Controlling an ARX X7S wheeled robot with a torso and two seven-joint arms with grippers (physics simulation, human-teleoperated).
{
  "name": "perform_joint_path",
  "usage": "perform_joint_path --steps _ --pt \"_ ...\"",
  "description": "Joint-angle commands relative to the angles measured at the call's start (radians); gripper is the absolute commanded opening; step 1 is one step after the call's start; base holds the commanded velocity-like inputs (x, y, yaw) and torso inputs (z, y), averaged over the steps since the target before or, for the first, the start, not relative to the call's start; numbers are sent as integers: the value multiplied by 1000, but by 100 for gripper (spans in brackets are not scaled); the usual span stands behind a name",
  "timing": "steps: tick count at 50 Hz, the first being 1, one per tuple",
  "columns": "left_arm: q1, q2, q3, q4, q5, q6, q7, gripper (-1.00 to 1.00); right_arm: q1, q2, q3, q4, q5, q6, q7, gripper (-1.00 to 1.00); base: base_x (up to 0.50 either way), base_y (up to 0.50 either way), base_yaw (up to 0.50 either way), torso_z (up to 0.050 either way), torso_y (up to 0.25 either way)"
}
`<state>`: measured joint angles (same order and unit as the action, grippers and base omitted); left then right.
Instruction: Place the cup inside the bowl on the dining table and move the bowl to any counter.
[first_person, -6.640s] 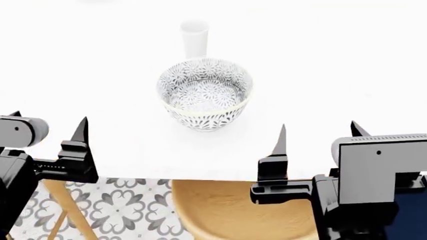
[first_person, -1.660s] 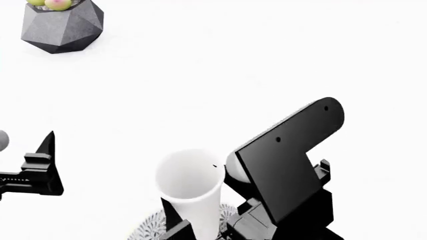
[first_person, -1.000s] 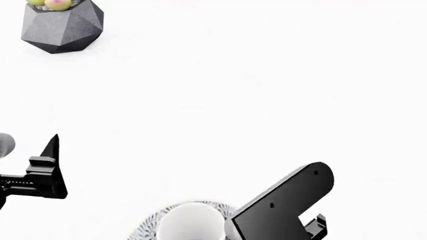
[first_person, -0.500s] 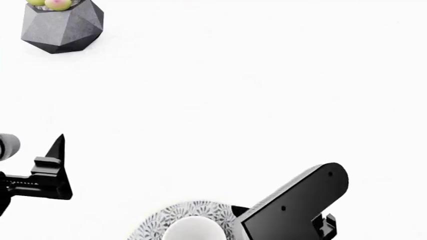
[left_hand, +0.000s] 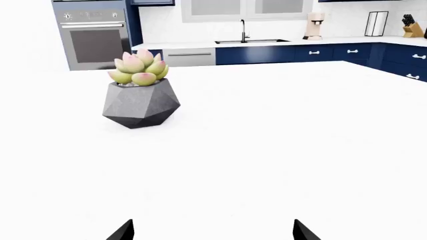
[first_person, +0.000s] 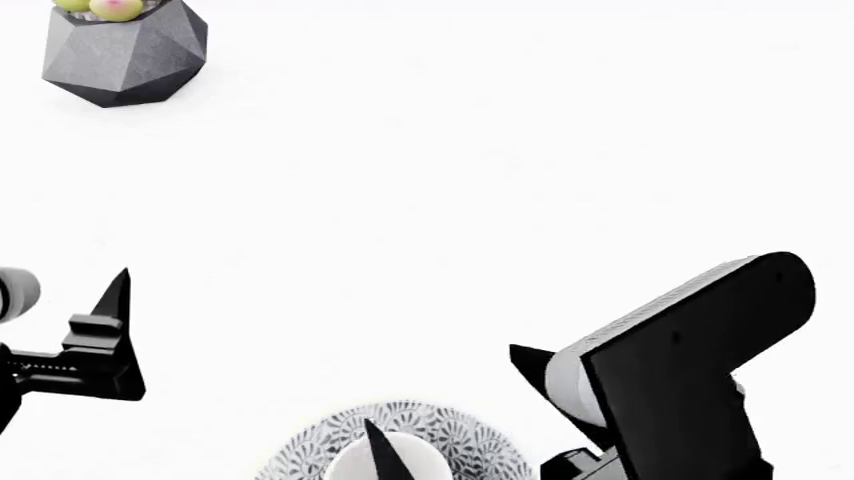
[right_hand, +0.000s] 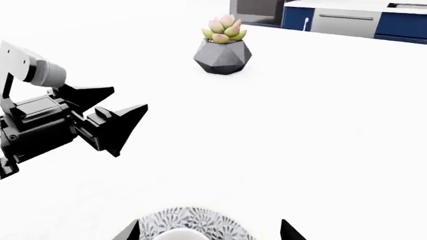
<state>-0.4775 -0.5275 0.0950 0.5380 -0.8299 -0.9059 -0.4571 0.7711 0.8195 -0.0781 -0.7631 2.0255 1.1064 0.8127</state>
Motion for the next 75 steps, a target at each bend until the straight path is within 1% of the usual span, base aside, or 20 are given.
perform_joint_path --steps 1,3,6,8,10,13,15,18,21,27,35,42,75 --pt "8 -3 0 3 -3 5 -1 100 -32 116 97 59 97 -59 12 100 0 0 0 0 0" --pt "15 -8 -8 7 -7 8 1 100 -90 139 131 78 98 -55 -5 100 0 0 0 0 0" --pt "26 -5 -19 12 -21 6 -6 100 -234 145 261 108 65 -42 -72 100 0 0 0 0 0" --pt "29 -4 -32 21 -38 -1 -14 100 -319 123 330 135 74 -35 -134 100 0 0 0 0 0" --pt "32 -4 -30 24 -39 -1 -14 100 -374 106 365 155 49 -29 -149 100 0 0 0 0 0" --pt "42 -3 -24 29 -33 4 -15 100 -409 83 377 169 26 -11 -188 100 0 0 0 0 0" --pt "53 -13 -30 40 -40 2 -13 100 -427 88 370 180 10 26 -226 100 0 0 0 0 0" --pt "57 -14 -30 46 -40 4 -15 100 -462 66 375 207 -9 29 -243 100 0 0 0 0 0" --pt "65 -13 -27 36 -32 16 -8 100 -485 65 375 228 9 23 -242 100 0 0 0 0 0" --pt "68 -11 -23 36 -30 21 -7 100 -466 67 340 275 12 20 -245 100 0 0 0 0 0" --pt "81 -19 -28 37 -30 29 -4 100 -439 46 275 328 -48 44 -265 100 0 0 0 0 0" --pt "85 -19 -23 39 -28 33 -4 100 -360 58 184 369 -35 65 -235 100 0 0 0 0 0" --pt "100 -20 -22 23 -23 60 0 100 -231 20 26 437 -118 133 -261 100 0 0 0 0 0"
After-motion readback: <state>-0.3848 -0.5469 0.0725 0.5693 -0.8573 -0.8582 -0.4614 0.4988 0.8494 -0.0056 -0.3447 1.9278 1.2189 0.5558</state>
